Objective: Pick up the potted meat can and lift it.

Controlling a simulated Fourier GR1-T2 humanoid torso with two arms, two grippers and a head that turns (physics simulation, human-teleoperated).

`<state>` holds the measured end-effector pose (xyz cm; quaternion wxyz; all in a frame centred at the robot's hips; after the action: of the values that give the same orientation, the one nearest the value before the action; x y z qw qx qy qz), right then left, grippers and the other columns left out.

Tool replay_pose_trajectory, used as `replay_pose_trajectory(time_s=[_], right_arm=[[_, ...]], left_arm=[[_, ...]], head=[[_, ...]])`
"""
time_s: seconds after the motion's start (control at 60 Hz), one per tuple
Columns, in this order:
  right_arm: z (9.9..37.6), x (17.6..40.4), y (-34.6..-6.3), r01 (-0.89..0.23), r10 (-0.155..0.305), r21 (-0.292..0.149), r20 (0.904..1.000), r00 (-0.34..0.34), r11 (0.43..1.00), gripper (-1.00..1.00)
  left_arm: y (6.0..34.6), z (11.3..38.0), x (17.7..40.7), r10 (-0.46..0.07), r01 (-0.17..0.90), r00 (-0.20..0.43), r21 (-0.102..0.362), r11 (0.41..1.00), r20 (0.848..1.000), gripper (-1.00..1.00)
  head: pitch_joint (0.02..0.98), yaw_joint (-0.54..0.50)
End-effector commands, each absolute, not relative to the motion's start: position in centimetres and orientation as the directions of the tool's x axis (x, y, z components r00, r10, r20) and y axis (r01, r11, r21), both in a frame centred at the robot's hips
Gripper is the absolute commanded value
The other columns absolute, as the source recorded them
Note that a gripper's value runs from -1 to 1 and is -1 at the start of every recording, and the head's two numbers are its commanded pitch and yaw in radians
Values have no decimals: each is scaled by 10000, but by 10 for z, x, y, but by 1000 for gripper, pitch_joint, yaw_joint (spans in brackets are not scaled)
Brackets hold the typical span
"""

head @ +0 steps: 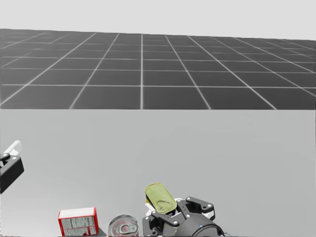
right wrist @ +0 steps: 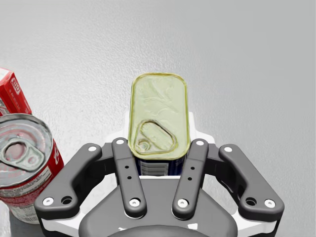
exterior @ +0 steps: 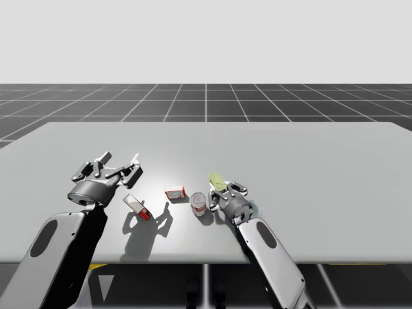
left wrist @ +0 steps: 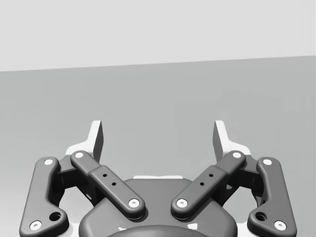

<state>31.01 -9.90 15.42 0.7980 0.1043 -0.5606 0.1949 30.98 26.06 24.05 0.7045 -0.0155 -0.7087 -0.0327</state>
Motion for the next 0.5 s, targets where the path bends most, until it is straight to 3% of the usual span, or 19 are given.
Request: replay_pose_trajectory(time_s=[0.017, 0.15, 0.233, 0.5], right_arm=[[145, 311, -106, -3431, 1784, -587, 9274, 3288, 9375, 1000], [148, 310, -106, -3439, 1777, -609, 9307, 3196, 9370, 1000], [157, 308, -105, -3473, 1724, -609, 9382, 3002, 9358, 1000], [209, 301, -104, -3489, 1602, -929, 9725, 1692, 9325, 1000]], left_arm=[[260, 239, 310, -249, 681, -50, 252, 9974, 9997, -1000], [261, 239, 309, -240, 672, -53, 243, 9974, 9997, -1000], [261, 239, 309, -236, 662, -54, 239, 9975, 9997, -1000], [261, 239, 310, -238, 652, -49, 240, 9976, 9997, -1000]], head=[[429, -71], [415, -75], [413, -81], [401, -87]])
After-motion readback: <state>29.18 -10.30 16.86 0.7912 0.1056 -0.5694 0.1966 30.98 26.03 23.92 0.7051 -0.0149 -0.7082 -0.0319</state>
